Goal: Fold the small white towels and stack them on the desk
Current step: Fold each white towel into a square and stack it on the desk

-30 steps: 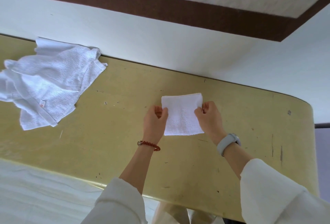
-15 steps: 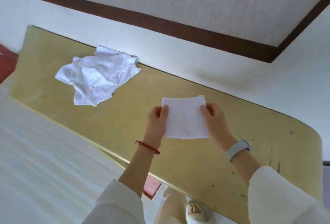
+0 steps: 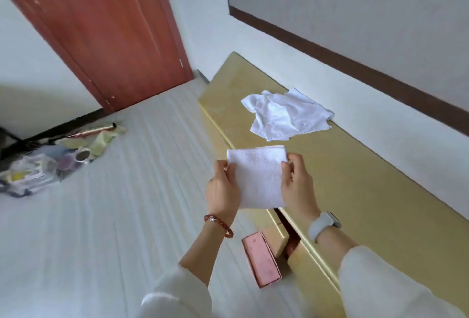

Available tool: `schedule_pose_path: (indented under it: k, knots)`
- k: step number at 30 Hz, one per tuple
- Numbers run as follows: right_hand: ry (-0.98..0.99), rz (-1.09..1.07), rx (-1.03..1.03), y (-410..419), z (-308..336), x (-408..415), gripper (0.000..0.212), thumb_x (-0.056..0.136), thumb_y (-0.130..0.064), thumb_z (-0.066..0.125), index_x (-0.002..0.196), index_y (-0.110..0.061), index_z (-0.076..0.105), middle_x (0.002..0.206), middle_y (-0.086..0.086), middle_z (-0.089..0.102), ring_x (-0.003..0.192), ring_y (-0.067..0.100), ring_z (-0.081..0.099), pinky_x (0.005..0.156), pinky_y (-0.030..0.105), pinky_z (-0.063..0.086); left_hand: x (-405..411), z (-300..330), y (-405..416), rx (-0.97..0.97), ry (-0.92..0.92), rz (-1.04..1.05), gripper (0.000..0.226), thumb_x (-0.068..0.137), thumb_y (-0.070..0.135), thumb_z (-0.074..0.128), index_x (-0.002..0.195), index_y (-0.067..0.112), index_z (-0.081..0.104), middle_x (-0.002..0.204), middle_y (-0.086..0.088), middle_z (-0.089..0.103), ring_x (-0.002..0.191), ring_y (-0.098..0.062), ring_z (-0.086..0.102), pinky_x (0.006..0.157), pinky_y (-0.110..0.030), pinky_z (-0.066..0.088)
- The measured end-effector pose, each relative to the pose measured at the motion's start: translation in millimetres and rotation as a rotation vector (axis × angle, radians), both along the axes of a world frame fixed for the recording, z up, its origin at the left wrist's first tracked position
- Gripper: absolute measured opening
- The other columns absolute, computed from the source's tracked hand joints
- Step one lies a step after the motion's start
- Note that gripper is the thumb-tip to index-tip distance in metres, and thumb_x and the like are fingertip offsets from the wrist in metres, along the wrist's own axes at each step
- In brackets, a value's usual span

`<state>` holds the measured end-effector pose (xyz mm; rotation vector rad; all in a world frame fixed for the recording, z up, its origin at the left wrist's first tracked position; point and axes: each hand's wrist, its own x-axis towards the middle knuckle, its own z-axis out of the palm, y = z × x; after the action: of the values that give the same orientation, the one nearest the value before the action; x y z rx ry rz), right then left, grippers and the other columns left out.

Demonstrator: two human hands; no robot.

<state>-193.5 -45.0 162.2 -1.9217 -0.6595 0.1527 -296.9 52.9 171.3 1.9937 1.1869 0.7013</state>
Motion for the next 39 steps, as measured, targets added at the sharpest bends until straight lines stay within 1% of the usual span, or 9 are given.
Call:
schedule_pose_path:
  k: [4,9,14,20,24,27,31,35,39]
  knots:
    - [0.006,0.219,0.028,107.4,12.8,-91.8,0.013,0.096,-0.012,0.039,0.1,-0.001,0.047,0.067,0.001,0.046,0.056,0.017,0.042,0.056,0.032,0.026,-109.7,12.2,84.2,0.019,-0.007,0.187,0.022,0.098,0.026,0.033,0.1,0.008,0.046,0.057,0.002,0.043,0.056,-0.023,0.043,0.046,-0.032,0.024]
    - [-0.031,0.412,0.029,248.9,19.4,-239.1,0.014,0.095,-0.015,0.043,0.102,-0.005,0.051,0.087,0.0,0.055,0.076,0.021,0.05,0.064,0.028,0.033,-278.6,23.6,196.5,0.12,0.068,0.372,0.019,0.097,0.026,0.038,0.101,0.011,0.049,0.079,0.004,0.055,0.073,-0.028,0.055,0.059,-0.034,0.038]
    - [-0.098,0.56,0.002,364.7,29.1,-373.0,0.014,0.093,-0.019,0.047,0.102,-0.01,0.053,0.078,-0.001,0.055,0.067,0.021,0.05,0.062,0.029,0.035,-416.1,31.6,293.1,0.196,0.169,0.52,0.024,0.097,0.029,0.038,0.11,0.012,0.048,0.092,-0.006,0.065,0.081,-0.035,0.059,0.062,-0.035,0.038]
    - [-0.228,0.714,-0.051,488.1,29.2,-476.4,0.019,0.094,-0.021,0.046,0.107,-0.01,0.052,0.081,-0.006,0.052,0.068,0.017,0.045,0.062,0.029,0.035,-516.3,24.1,397.5,0.149,0.226,0.667,0.026,0.097,0.031,0.035,0.112,0.013,0.047,0.097,-0.007,0.066,0.083,-0.037,0.06,0.065,-0.037,0.041]
    - [-0.285,0.848,-0.047,586.6,18.5,-531.9,0.018,0.094,-0.019,0.046,0.107,-0.008,0.052,0.092,0.006,0.06,0.07,0.016,0.045,0.062,0.03,0.038,-577.1,11.9,484.0,0.133,0.241,0.727,0.026,0.097,0.032,0.035,0.112,0.014,0.047,0.101,-0.004,0.066,0.085,-0.036,0.06,0.064,-0.036,0.04]
    - [-0.265,0.915,-0.052,671.7,17.3,-573.2,0.018,0.093,-0.017,0.046,0.106,-0.007,0.053,0.089,0.005,0.059,0.073,0.022,0.049,0.064,0.031,0.038,-621.1,10.5,564.9,0.124,0.255,0.777,0.028,0.097,0.033,0.035,0.113,0.014,0.047,0.1,-0.006,0.065,0.086,-0.036,0.059,0.066,-0.036,0.042]
    - [-0.215,1.055,-0.067,794.9,24.5,-633.0,0.015,0.092,-0.013,0.048,0.104,-0.005,0.052,0.08,-0.007,0.049,0.072,0.018,0.046,0.063,0.027,0.031,-683.2,22.7,676.5,0.093,0.257,0.848,0.026,0.096,0.033,0.037,0.11,0.015,0.049,0.093,-0.008,0.066,0.083,-0.035,0.059,0.063,-0.035,0.04]
    - [-0.16,1.191,-0.098,902.2,31.0,-702.1,0.014,0.091,-0.007,0.049,0.103,-0.002,0.052,0.068,-0.008,0.045,0.069,0.018,0.046,0.064,0.029,0.035,-755.0,34.7,760.8,0.073,0.21,0.951,0.023,0.096,0.031,0.04,0.107,0.014,0.051,0.082,0.003,0.057,0.076,-0.029,0.055,0.061,-0.031,0.036]
    - [-0.147,1.258,-0.093,991.1,32.4,-776.5,0.015,0.09,-0.008,0.051,0.103,0.0,0.053,0.076,0.001,0.052,0.074,0.019,0.049,0.064,0.022,0.031,-832.0,30.9,840.9,0.032,0.118,1.023,0.021,0.094,0.03,0.047,0.099,0.011,0.054,0.077,0.005,0.054,0.072,-0.022,0.05,0.06,-0.028,0.035]
